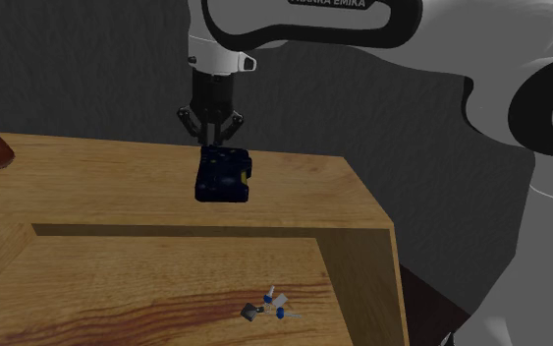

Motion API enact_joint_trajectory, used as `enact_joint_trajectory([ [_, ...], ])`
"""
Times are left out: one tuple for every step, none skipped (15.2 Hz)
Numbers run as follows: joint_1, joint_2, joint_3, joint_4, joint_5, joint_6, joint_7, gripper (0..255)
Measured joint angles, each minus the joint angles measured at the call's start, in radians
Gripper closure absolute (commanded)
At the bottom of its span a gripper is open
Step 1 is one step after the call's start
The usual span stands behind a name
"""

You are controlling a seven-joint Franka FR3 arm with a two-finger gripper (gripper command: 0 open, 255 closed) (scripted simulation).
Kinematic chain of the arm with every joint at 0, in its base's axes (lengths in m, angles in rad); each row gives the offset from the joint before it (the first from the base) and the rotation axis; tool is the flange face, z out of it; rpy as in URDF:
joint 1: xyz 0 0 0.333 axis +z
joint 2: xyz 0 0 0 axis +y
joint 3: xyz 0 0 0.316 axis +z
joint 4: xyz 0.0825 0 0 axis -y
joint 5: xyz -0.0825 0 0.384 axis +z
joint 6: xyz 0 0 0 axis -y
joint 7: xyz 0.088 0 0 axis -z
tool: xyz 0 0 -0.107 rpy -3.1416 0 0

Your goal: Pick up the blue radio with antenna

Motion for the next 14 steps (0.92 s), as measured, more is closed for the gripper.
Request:
enact_joint_trajectory([
  [0.002,0.003,0.000,0.009,-0.001,-0.008,0.000,255],
  [0.003,0.007,0.000,0.023,-0.002,-0.019,0.000,255],
  [0.006,0.011,0.000,0.039,-0.004,-0.031,0.000,255],
  [0.008,0.012,0.001,0.051,-0.004,-0.043,0.000,255],
  [0.011,0.017,0.001,0.073,-0.006,-0.059,0.000,255],
  [0.016,0.025,0.001,0.098,-0.010,-0.077,0.001,255],
  [0.019,0.030,0.001,0.118,-0.012,-0.092,0.001,255],
  [0.021,0.032,0.001,0.133,-0.013,-0.105,0.001,255],
  [0.025,0.038,0.001,0.155,-0.016,-0.122,0.001,255],
  [0.032,0.050,0.001,0.187,-0.021,-0.142,0.002,255],
  [0.038,0.058,0.001,0.216,-0.025,-0.164,0.003,255],
  [0.042,0.061,0.001,0.236,-0.026,-0.181,0.003,255],
  [0.049,0.072,0.001,0.266,-0.032,-0.199,0.004,255],
  [0.054,0.079,0.000,0.291,-0.035,-0.218,0.005,255],
])
